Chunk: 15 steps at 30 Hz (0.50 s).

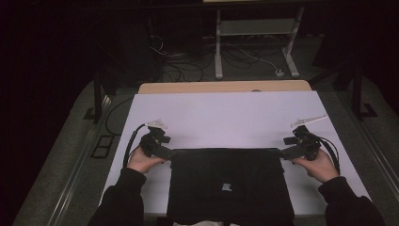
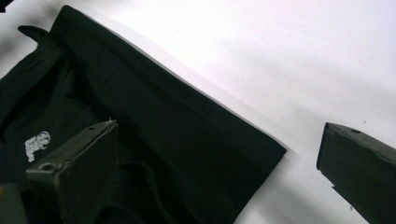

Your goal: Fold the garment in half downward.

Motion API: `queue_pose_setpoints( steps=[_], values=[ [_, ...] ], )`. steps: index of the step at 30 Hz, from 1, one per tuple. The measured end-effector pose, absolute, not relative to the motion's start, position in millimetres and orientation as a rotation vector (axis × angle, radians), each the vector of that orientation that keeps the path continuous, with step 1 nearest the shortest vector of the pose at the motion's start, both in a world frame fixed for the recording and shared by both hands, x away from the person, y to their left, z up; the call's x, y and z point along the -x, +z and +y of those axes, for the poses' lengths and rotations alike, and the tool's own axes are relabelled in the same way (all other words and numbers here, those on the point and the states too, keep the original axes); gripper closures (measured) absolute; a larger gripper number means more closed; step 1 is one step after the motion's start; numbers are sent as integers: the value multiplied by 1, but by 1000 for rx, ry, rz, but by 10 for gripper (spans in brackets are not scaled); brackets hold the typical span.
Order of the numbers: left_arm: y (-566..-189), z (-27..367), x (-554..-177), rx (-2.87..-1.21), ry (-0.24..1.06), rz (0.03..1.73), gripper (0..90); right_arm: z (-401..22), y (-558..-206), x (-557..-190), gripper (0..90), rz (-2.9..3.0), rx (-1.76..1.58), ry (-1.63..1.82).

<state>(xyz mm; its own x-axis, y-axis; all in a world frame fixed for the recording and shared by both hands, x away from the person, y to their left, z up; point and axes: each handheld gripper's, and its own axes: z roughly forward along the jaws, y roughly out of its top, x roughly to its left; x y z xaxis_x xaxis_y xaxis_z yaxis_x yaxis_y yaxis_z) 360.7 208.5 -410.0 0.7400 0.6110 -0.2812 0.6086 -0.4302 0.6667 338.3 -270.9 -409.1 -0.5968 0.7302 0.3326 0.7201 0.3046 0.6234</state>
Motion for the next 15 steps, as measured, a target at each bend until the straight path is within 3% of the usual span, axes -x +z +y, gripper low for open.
queue_pose_setpoints(
  steps=[15],
  values=[
    [-423,212,-371,-2162,-33,937,0,-276,-425,-348,24,2542,-1420,1160]
  ],
)
